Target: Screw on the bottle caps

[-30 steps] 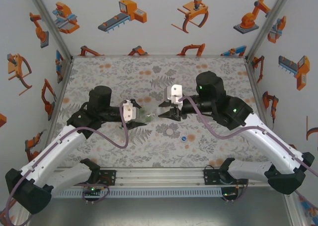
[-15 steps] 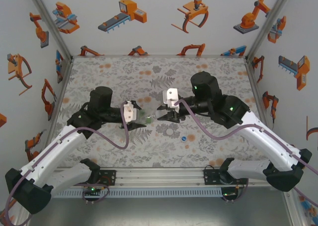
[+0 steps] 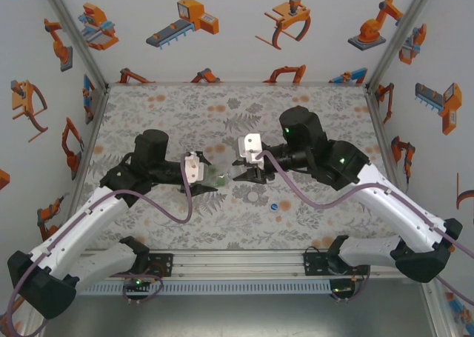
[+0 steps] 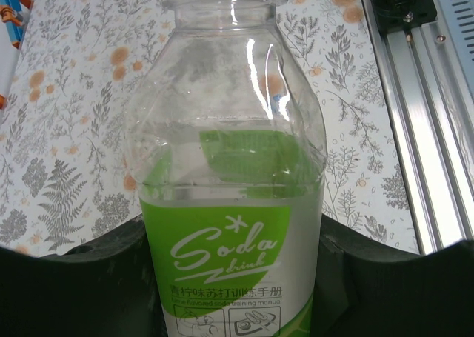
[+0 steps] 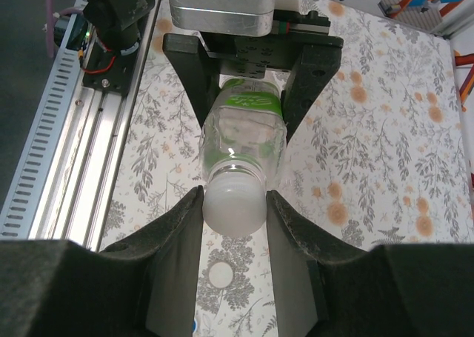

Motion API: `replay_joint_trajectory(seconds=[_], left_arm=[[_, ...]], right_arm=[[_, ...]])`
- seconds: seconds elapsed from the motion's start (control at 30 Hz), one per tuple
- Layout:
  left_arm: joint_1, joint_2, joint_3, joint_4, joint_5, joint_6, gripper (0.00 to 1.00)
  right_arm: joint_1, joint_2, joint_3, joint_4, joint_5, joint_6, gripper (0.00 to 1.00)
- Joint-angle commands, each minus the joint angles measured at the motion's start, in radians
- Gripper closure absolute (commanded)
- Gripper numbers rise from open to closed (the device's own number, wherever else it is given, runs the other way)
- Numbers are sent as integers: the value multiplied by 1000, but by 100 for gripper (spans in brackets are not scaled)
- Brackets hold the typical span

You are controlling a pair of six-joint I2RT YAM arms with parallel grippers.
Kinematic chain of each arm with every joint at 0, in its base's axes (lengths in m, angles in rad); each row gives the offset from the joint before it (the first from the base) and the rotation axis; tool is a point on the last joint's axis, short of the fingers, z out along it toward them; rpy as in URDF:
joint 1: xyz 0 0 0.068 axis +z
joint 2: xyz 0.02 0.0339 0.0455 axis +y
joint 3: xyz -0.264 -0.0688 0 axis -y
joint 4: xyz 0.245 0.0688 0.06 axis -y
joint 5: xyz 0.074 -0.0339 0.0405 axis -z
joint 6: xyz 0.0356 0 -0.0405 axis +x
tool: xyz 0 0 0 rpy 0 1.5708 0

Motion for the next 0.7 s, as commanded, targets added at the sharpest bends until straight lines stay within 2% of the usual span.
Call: replay_joint_trajectory(seconds=[0.0,0.37,0.67], left_arm=[[-7,2,37,-15,37,24,100],[-9,-12,37,-21,43,37,100],[-9,-38,16,16,20,31,100]], right_arm=[[21,17,43,-27,7,-38,97],[29,14,24,-17,27,-37,99],[28,-40,-73,144,104,151,100]])
